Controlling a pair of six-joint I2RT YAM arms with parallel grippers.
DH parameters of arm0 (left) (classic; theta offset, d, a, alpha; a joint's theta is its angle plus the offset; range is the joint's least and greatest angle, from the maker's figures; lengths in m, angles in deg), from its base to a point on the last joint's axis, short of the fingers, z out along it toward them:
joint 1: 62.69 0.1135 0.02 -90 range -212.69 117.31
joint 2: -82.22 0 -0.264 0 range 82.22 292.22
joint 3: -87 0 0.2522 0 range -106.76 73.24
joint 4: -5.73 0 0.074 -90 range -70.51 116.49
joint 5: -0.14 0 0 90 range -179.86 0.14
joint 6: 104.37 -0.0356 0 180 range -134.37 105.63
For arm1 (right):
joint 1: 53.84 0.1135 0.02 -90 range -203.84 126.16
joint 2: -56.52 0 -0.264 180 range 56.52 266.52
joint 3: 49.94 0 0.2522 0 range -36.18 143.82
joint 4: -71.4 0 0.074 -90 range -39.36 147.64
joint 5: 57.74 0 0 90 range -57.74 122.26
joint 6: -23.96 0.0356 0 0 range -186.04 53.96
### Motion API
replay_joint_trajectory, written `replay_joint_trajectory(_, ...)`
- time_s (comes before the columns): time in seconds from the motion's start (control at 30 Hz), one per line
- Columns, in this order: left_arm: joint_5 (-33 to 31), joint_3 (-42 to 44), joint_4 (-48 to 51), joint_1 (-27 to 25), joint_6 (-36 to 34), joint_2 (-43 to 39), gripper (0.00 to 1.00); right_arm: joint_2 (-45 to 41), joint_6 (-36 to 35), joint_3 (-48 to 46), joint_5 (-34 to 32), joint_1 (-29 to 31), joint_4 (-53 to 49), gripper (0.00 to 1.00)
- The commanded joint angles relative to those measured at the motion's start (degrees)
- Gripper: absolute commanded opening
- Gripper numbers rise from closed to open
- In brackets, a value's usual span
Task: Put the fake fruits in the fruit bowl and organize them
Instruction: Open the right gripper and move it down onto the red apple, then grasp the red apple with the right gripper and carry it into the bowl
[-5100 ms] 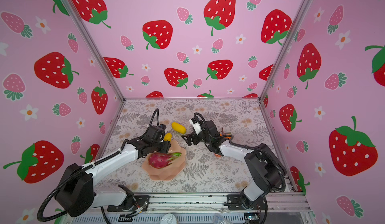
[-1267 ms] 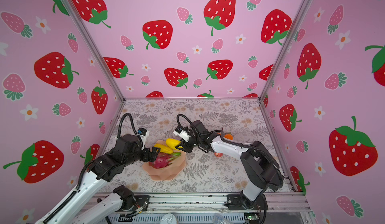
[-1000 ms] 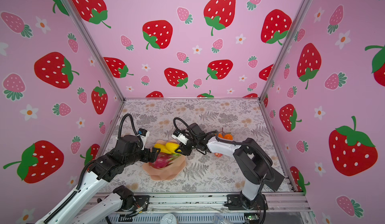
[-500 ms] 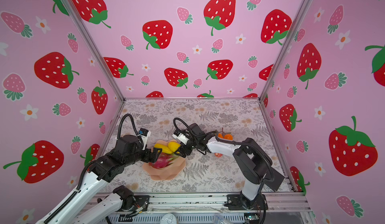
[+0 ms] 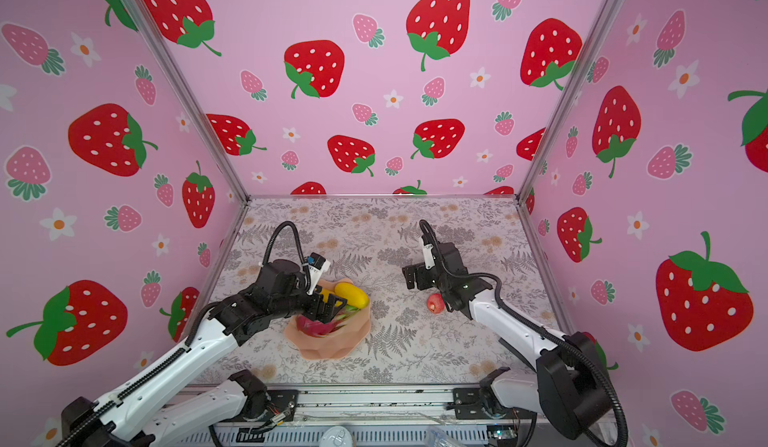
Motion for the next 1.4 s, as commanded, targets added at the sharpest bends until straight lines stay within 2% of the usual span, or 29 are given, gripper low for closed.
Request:
replay_joint_trajectory(0.0, 1.6, -4.4, -3.3, -2.8, -2.5, 2.8, 0.99, -1.5, 7.1, -2.1, -4.8, 0.2, -7.7, 1.0)
replay_joint_trajectory(0.2, 2.1, -6.7, -4.2, -6.5, -4.2, 7.9, 0.99, -6.7, 13.0, -5.2, -8.1, 0.2, -14.2, 0.92)
replay_joint_trajectory(0.47, 3.0, -6.8, -6.7, -8.7, -4.3, 10.2, 0.99, -10.8, 15.8, -11.5, -6.4, 0.2, -11.8, 0.86)
replay_joint_trajectory(0.57, 2.0, -6.3, -6.8, -8.9, -4.2, 10.1, 0.99, -9.7, 15.3, -11.7, -5.5, 0.2, -9.6, 0.77)
replay_joint_trajectory(0.93, 0.8, -4.1, -8.3, -8.9, -1.7, 6.6, 0.99, -1.8, 12.5, -10.9, -5.0, 0.2, -5.1, 0.73)
replay_joint_trajectory(1.07, 0.1, -4.0, -7.8, -8.9, -1.6, 6.2, 0.99, -1.1, 11.8, -11.6, -5.1, 0.2, -3.8, 0.59)
replay_joint_trajectory(1.13, -0.7, -4.1, -7.4, -8.9, -1.6, 6.0, 0.99, -0.7, 11.1, -11.5, -5.4, 0.2, -3.5, 0.45)
replay_joint_trajectory(1.23, -1.6, -4.2, -7.1, -8.9, -1.4, 5.5, 0.99, -1.5, 9.1, -11.4, -4.1, 0.3, -2.6, 0.35)
replay_joint_trajectory(1.37, -3.5, -4.7, -5.8, -8.9, -0.6, 4.3, 0.99, -5.2, 4.0, -10.3, -0.6, 2.2, -1.1, 0.32)
